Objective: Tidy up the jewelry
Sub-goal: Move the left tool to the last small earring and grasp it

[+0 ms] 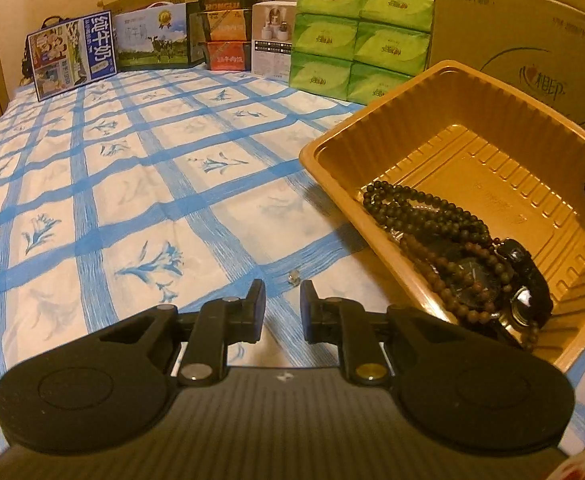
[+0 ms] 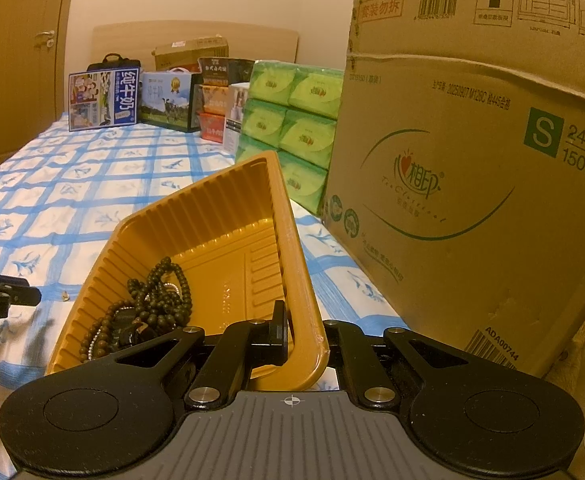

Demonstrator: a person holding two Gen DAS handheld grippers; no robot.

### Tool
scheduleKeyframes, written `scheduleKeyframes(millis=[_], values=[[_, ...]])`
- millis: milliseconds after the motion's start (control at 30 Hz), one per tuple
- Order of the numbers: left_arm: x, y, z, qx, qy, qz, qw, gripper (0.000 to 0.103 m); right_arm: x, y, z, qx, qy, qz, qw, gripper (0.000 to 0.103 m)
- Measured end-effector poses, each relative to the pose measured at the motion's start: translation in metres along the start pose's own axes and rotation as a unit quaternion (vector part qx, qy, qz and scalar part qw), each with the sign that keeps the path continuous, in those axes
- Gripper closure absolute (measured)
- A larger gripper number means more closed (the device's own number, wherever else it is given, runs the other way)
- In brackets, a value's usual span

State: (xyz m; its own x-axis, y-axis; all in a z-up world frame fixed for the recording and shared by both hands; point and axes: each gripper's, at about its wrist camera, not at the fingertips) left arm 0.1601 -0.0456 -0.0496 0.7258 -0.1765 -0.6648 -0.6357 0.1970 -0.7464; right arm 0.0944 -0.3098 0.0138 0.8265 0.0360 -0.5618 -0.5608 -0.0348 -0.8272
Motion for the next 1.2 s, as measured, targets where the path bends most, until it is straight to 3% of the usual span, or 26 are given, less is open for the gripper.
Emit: scheduleKeyframes(millis=[300, 700, 800, 1200], values=[[0.025, -0.002, -0.008, 0.045, 0.006, -0.006, 0.9990, 0.087, 0.003, 0.000, -0.002, 0.000, -0.002, 0.001, 1.000, 0.098], [0.045, -0.001, -0.017, 0.065, 0.004, -0.004, 0.9978, 0.088, 0.004, 0.001, -0.002, 0.001, -0.001, 0.004, 1.000, 0.098], [0.043, -0.002, -0.018, 0.070, 0.000, -0.005, 0.9976, 0.098, 0.004, 0.001, -0.002, 0.000, 0.000, 0.004, 1.000, 0.098], [0.006, -0.003, -0.015, 0.069, -0.003, -0.029, 0.9972, 0.103, 0.003, 0.000, -0.002, 0.000, -0.002, 0.001, 1.000, 0.098]])
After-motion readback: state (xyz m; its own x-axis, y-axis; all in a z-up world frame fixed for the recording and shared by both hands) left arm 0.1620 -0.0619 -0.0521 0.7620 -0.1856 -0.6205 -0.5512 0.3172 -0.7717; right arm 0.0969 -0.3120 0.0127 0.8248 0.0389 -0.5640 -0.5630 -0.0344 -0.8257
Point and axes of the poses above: each gripper's, at about its wrist camera, not at the fingertips, and x roughly the way its jaws point, z to its left, y to its underside, and after that the axes turned 4 degrees about -y, right-handed
